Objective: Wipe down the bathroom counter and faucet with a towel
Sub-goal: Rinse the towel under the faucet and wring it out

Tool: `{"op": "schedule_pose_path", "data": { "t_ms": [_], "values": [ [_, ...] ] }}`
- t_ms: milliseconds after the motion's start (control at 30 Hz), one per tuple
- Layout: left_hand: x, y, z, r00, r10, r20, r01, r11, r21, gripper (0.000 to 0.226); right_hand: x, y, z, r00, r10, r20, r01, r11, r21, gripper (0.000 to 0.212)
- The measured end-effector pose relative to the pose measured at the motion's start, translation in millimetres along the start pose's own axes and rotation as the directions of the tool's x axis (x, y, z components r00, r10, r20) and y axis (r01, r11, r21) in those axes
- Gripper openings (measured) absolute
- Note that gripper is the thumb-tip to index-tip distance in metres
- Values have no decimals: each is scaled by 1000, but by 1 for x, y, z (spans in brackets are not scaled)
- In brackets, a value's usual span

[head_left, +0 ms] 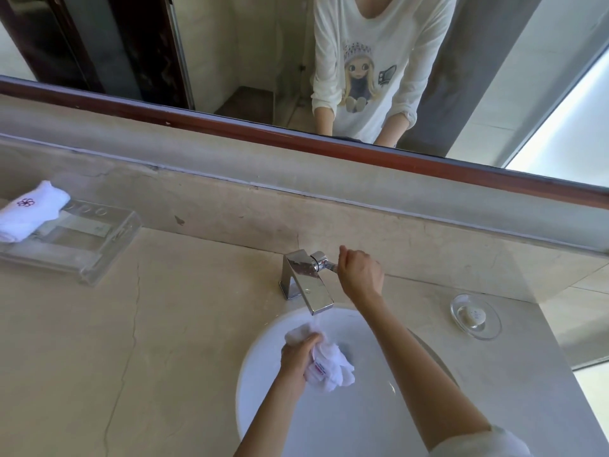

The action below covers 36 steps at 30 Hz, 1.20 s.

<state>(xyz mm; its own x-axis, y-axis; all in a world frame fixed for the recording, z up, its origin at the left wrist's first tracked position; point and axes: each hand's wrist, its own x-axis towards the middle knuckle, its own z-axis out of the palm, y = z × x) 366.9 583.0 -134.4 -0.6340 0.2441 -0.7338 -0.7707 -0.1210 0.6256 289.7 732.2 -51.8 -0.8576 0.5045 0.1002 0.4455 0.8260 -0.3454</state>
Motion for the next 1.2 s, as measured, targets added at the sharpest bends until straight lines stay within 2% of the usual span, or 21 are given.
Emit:
{"op": "schedule_pose_path", "data": {
  "t_ms": [33,133,200,267,367,433,500,533,600,633,700,767,833,900,933,1000,1067,1200],
  "values": [
    [1,1,-3,999,37,15,-36,999,-8,18,1,1,4,1000,-18,-26,20,999,49,46],
    [-11,7,-13,996,36,79,-32,998,-54,40,-3,6,14,999,-9,47,-3,971,241,38],
    [-13,10,-20,996,31,78,-28,999,-37,42,-9,6,15,995,34,90,-60,948,313,43],
    [-17,14,-24,997,16,79,-12,999,-49,47,-15,0,14,990,-14,139,-33,943,331,51],
    [-28,15,-24,993,-87,75,93,993,-74,34,-22,-6,18,964,-89,251,-30,900,434,53],
    [-29,11,-24,988,-131,86,137,988,-76,36,-21,-4,15,989,61,134,-122,845,520,48],
    [-29,11,-22,985,-164,53,169,981,-92,48,-15,6,13,972,233,15,-211,851,481,36],
    [-28,10,-20,981,-190,39,193,975,-107,51,-14,11,12,958,274,83,-284,863,419,34],
    [-26,6,-21,969,-248,23,249,965,-86,55,-11,15,12,931,244,271,-327,888,325,44],
    [-28,5,-22,967,-253,38,256,963,-83,56,-13,10,10,916,174,361,-295,902,315,46],
    [-35,6,-22,970,-233,66,239,965,-110,51,-22,-10,9,911,60,407,-199,930,308,41],
    [-40,7,-20,984,-175,25,176,976,-124,40,-30,-27,12,941,92,326,-166,964,208,40],
    [-47,15,-17,988,-155,-21,152,984,-94,21,-35,-30,8,970,167,175,-198,964,177,45],
    [-51,19,-17,981,-189,-39,185,978,-92,16,-32,-23,4,986,167,24,-169,969,183,44],
    [-49,22,-15,983,-181,-39,177,980,-92,18,-28,-18,4,987,162,15,-162,969,186,42],
    [-51,23,-16,988,-154,-9,153,988,-32,18,-20,-15,1,973,153,175,-196,946,260,46],
    [-48,23,-17,981,-193,-26,191,980,-45,32,-20,-21,-1,939,163,303,-261,910,322,54],
    [-44,28,-6,971,-230,-67,223,970,-95,37,-32,-35,-8,911,233,339,-354,866,354,60]
  ]
}}
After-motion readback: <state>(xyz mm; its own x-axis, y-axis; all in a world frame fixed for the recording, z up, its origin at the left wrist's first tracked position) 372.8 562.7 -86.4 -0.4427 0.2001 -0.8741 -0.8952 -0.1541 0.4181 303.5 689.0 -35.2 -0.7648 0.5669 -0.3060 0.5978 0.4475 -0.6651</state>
